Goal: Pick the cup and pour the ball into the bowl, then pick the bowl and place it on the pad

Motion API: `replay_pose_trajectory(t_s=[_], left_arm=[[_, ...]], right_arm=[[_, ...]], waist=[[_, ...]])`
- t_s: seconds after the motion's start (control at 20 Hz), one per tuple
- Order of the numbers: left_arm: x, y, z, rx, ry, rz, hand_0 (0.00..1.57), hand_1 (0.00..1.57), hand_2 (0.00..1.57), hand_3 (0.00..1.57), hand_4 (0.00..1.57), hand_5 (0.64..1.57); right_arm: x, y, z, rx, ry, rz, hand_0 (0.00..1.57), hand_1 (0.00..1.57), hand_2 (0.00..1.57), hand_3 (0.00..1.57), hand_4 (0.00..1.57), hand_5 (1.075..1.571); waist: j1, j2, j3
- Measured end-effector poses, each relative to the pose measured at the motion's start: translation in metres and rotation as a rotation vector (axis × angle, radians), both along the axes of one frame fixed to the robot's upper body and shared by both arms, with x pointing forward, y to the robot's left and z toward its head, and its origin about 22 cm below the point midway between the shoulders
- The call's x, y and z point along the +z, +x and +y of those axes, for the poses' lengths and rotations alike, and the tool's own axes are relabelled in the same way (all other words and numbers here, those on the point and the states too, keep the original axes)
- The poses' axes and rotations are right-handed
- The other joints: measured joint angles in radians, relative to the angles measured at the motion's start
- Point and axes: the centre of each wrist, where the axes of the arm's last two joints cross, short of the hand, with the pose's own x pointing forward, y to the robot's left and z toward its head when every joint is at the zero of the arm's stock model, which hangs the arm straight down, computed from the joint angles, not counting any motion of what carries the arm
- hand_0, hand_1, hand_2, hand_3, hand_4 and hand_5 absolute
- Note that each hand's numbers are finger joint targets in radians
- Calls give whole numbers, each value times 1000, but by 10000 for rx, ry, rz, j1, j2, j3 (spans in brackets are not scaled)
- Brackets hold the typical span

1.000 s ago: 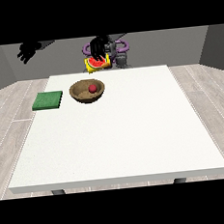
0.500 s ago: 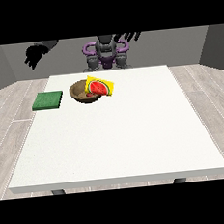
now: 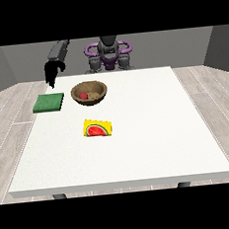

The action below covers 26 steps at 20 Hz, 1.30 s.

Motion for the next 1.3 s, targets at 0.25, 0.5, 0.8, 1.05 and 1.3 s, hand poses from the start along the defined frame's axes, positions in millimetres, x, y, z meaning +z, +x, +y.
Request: replay_pose_trajectory(t_s=[0.25,0.5,0.8,1.05,1.3], left_arm=[[20,-5,57,-605,-939,-318,0,0,0,0,1039,1558],[31,-17,97,-820,-1167,-594,0,0,0,0,995,1544],[41,-33,127,-634,-1223,-731,0,0,0,0,1014,1532],[50,-44,136,-537,-1222,-1048,0,0,0,0,1017,1536],[60,-55,150,-567,-1145,-1214,0,0,0,0,1019,1536]], right_arm=[[-16,6,21,-142,394,-196,0,0,0,0,722,1566],[-31,13,31,-64,553,-477,0,0,0,0,595,1557],[-45,27,50,229,634,-514,0,0,0,0,529,1553],[-57,29,49,144,584,-727,0,0,0,0,476,1548],[-55,38,46,62,457,-1075,0,0,0,0,452,1547]], waist=[[151,634,37],[126,1174,50],[-134,1340,55],[-171,1679,45],[-147,1884,-13]])
